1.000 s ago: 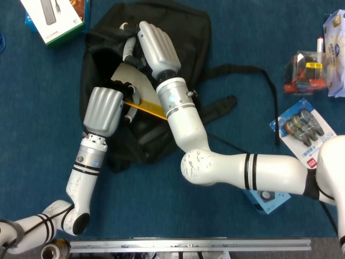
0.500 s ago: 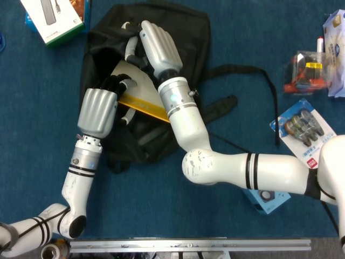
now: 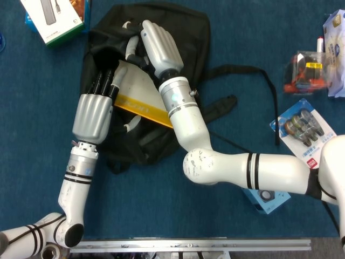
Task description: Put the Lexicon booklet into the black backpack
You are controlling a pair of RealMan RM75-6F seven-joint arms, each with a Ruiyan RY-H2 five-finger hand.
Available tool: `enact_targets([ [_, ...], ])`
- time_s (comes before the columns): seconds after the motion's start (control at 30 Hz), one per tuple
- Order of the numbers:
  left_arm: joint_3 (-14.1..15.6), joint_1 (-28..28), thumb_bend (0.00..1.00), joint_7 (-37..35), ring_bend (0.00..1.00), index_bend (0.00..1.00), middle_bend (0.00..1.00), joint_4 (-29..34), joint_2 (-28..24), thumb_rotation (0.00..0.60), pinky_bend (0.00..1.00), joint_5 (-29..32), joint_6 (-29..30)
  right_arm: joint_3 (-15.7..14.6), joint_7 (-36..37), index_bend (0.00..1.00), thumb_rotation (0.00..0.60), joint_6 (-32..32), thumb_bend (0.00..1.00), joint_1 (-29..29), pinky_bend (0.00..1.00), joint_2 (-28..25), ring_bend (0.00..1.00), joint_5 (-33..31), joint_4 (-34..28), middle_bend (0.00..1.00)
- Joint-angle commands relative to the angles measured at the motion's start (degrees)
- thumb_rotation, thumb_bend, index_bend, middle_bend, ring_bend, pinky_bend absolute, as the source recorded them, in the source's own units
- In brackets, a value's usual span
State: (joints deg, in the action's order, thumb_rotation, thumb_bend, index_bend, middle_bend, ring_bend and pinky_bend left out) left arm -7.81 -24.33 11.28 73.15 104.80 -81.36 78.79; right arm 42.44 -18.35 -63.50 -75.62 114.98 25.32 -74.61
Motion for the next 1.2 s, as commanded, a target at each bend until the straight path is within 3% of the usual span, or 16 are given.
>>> enact_targets([
  [0.03, 0.05, 0.35, 0.13, 0.98, 0.0, 0.0, 0.0, 0.09, -0.12, 0.273, 0.16, 0.56, -0.24, 0.0, 0.03, 0.69, 0.6, -0.09, 0.98, 0.14, 0.79, -0.17, 0.61, 0.08, -0.13, 0.59],
  [0.1, -0.02, 0.71, 0.12, 1.52, 0.0, 0.0, 0.0, 0.53, -0.5, 0.264, 0.13, 0.98, -0.14, -0.05, 0.02, 0.69, 0.6, -0.08, 0.98, 0.3, 0.79, -0.36, 0.61, 0.09, -0.24, 0.59],
  [0.17, -0.04, 1.03, 0.12, 1.52, 0.0, 0.0, 0.0, 0.98, -0.85, 0.295, 0.1, 1.27, -0.09, -0.14, 0.14, 0.69, 0.6, 0.04, 0.98, 0.5, 0.79, -0.46, 0.61, 0.03, -0.38, 0.59],
  [0.3, -0.36, 1.2, 0.12, 1.91, 0.0, 0.0, 0.0, 0.91, -0.87, 0.532, 0.1, 1.25, 0.37, -0.42, 0.28, 0.69, 0.6, 0.29, 0.98, 0.78, 0.79, -0.54, 0.62, -0.04, -0.68, 0.59],
  [0.37, -0.5, 1.09, 0.12, 1.88, 0.0, 0.0, 0.0, 0.27, -0.44, 0.589, 0.1, 0.97, 0.63, -0.49, 0.29, 0.69, 0.6, 0.33, 0.98, 0.83, 0.79, -0.59, 0.61, -0.03, -0.78, 0.59],
  [0.87, 2.55, 2.34, 0.12, 3.0, 0.0, 0.0, 0.0, 3.9, -6.73, 0.6, 0.09, -2.68, 1.17, -0.71, 0.5, 0.69, 0.6, 1.12, 0.98, 1.67, 0.79, -1.61, 0.61, -0.79, -1.48, 0.58],
  [1.2, 2.34, 1.63, 0.12, 2.26, 0.0, 0.0, 0.0, 0.7, -4.22, 0.6, 0.09, -1.8, -1.26, -0.87, 0.47, 0.69, 0.6, 0.83, 0.98, 1.71, 0.79, -1.74, 0.61, -1.18, -2.03, 0.58],
])
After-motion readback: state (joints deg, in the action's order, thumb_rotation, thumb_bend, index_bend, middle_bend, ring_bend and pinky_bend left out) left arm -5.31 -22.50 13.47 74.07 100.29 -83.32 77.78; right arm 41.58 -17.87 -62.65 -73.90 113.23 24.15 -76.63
